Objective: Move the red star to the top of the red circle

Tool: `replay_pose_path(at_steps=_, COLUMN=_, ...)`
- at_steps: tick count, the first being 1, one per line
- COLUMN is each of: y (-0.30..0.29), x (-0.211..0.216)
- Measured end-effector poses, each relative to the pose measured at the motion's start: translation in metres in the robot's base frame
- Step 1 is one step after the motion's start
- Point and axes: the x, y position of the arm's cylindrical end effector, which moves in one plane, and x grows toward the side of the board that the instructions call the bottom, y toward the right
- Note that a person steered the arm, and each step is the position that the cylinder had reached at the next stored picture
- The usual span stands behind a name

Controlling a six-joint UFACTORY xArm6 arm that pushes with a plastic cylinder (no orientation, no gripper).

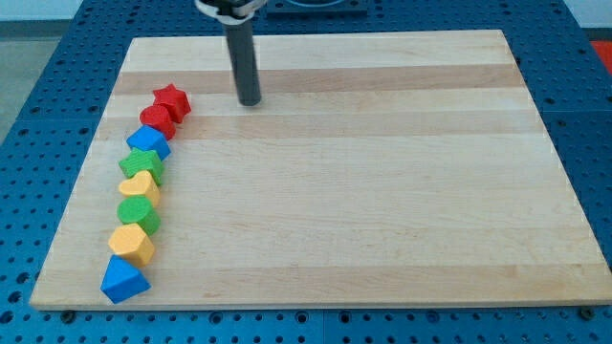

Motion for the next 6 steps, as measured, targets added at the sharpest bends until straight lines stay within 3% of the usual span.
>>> replay_pose_path(at_steps=6, y=-0.063, x=0.002)
